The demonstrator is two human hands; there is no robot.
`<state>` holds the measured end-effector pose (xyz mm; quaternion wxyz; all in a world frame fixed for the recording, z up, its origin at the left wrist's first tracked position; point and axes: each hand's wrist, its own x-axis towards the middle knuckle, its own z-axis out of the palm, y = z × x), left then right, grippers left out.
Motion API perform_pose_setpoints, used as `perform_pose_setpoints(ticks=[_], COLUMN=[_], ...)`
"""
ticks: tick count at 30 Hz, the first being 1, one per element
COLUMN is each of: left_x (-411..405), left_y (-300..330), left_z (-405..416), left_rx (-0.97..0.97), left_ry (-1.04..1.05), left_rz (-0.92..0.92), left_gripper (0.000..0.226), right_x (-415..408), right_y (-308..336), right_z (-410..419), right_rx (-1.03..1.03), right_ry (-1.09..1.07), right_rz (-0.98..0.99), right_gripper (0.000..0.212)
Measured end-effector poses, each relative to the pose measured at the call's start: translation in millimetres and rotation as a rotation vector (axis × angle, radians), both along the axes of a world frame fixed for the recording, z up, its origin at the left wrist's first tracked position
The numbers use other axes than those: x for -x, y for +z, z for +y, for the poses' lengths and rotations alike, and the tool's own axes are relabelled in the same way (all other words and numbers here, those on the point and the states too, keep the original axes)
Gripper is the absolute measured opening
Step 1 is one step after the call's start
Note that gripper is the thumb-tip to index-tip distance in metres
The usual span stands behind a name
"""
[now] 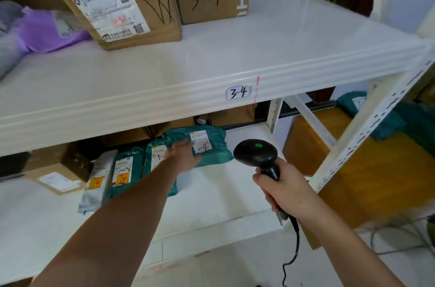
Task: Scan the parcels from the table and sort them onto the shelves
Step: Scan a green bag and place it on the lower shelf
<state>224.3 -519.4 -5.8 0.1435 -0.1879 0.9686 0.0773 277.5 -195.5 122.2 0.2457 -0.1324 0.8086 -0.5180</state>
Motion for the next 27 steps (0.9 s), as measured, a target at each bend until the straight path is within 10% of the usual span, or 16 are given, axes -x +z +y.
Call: perform_pose_setpoints(ticks=[27], left_x=[-75.0], left_y=[71.0], left_z=[342.7], left_rx=[-0.214], left_ry=[-0.655], left_rz=[-0.075], left_gripper=[0.065], right_x=[-243.0], right_y=[69.6], right_z=[219.3], right_rx=[0.025], right_ry=[-0.728], right_rz=[0.238], right_gripper=[0.007])
